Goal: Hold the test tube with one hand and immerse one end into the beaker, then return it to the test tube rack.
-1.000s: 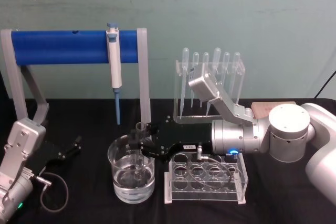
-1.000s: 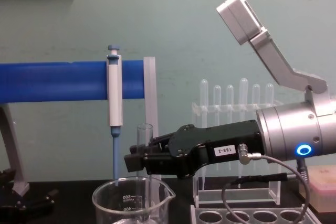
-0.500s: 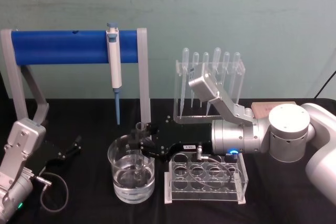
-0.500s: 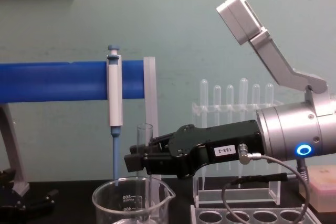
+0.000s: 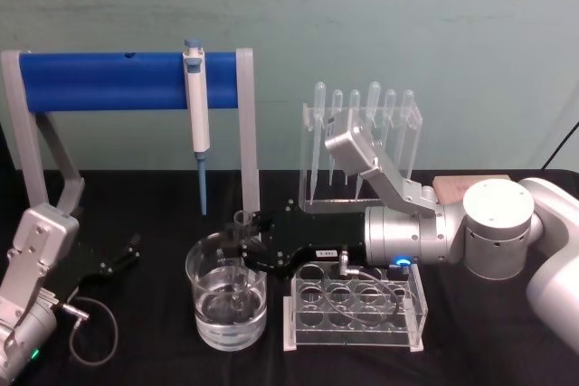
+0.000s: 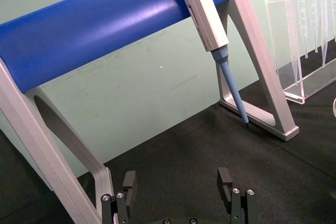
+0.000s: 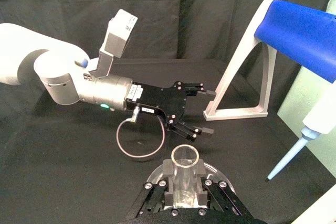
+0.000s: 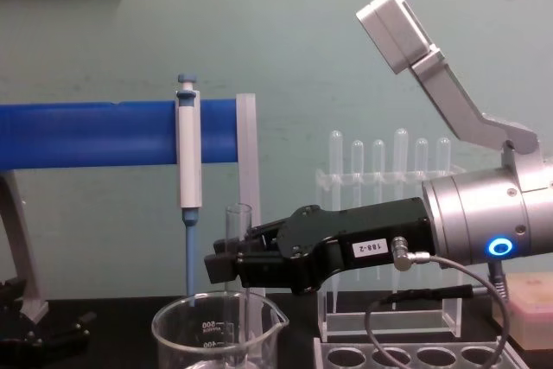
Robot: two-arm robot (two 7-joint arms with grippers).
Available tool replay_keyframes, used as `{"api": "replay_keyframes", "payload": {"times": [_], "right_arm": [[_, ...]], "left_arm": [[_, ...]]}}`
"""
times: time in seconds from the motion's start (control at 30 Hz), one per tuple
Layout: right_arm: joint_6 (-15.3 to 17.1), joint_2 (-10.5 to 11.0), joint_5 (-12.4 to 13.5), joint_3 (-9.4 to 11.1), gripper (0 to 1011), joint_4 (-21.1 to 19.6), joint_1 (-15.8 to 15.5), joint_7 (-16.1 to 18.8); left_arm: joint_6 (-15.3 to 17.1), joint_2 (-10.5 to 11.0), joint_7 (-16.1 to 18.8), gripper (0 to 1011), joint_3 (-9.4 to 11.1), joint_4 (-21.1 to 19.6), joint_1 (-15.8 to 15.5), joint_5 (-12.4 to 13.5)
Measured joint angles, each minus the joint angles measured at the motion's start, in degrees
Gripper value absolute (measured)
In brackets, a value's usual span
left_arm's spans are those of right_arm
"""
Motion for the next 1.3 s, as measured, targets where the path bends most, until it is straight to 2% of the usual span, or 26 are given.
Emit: {"api": "replay_keyframes", "payload": {"times": [0.27,0.7,1.03,1.3], "right_arm": [[0.9,0.4,0.2,0.6,226,-1.5,0.0,0.4],[4.2,3.1,2.0,2.2,226,-7.8,1.3,0.5],[7.4,7.4,5.2,4.3,226,-14.5,2.0,0.1],[10.1,12.7,8.1,6.0,226,-20.9,0.9,-1.6]], "left_arm": [[0.0,0.0,0.0,1000,0.0,0.0,0.0,0.0],[0.0,0.0,0.0,1000,0.0,0.0,0.0,0.0],[0.0,0.0,0.0,1000,0.0,0.0,0.0,0.0],[0.0,0.0,0.0,1000,0.0,0.0,0.0,0.0]]}}
